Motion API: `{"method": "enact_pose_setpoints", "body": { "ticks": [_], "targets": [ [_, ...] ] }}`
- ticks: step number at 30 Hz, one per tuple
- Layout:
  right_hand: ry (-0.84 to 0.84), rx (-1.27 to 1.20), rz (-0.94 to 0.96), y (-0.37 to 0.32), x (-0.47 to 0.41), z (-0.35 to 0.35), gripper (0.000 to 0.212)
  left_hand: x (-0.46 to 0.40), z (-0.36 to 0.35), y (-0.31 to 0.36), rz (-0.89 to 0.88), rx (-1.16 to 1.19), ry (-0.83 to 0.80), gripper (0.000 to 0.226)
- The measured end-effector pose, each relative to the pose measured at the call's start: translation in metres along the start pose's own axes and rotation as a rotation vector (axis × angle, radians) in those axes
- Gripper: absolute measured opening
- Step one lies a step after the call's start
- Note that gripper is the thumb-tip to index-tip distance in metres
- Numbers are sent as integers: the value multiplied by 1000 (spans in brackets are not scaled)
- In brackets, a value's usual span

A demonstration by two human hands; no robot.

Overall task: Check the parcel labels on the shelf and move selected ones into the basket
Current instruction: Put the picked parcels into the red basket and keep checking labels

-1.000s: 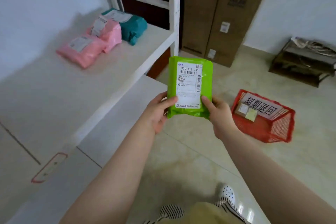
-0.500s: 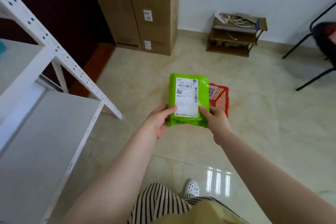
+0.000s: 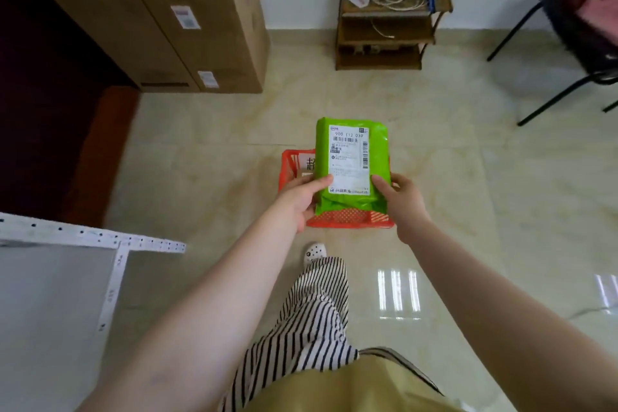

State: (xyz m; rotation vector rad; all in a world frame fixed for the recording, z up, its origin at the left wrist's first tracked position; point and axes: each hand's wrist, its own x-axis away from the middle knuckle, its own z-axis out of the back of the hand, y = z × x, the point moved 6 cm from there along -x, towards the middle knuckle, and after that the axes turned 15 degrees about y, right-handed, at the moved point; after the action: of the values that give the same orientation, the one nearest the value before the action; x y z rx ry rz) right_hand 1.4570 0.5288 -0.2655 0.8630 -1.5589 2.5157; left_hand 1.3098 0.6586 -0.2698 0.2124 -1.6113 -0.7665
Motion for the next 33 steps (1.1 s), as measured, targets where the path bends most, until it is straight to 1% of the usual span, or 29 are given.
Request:
{"method": "enact_pose_setpoints", "body": {
  "ticks": [2,5,7,8,10,12,16,20,22,24,26,30,33],
  "targets": [
    [69,0,-22,-10,-30,-6,42,-24,-21,20,-10,-25,-15,27],
    [114,22,-32,-17,-63,-13,43,-54,-45,36,-5,-59,-7,15],
    [144,26,-70,-11,-91,-17,42,-82,-63,38,12,-93,20,15],
    [146,22,-89,-4,-96,-18,42,-91,-65,34,19,-112,39,19],
    [140,32,-130,14,-111,-24,45,-114,-69,24,27,-172,84,38],
    [146,65,-166,42,-146,-36,48,-154,-81,9,42,-203,140,42],
    [184,134,-208,108,-204,-62,45,-231,-103,-38,80,-271,190,41],
    [234,136,-280,193,-265,-95,56,-319,-122,-102,134,-262,247,34],
    [226,100,-341,240,-296,-114,59,-366,-129,-140,162,-244,282,37],
    [220,93,-354,285,-328,-133,59,-410,-136,-177,195,-200,301,43],
    [226,100,-369,327,-356,-148,60,-452,-144,-215,226,-166,311,44],
    [270,64,-430,393,-397,-169,60,-506,-157,-267,231,-99,393,41],
    [306,51,-483,430,-417,-183,61,-535,-161,-298,235,-59,467,34]
  ]
}}
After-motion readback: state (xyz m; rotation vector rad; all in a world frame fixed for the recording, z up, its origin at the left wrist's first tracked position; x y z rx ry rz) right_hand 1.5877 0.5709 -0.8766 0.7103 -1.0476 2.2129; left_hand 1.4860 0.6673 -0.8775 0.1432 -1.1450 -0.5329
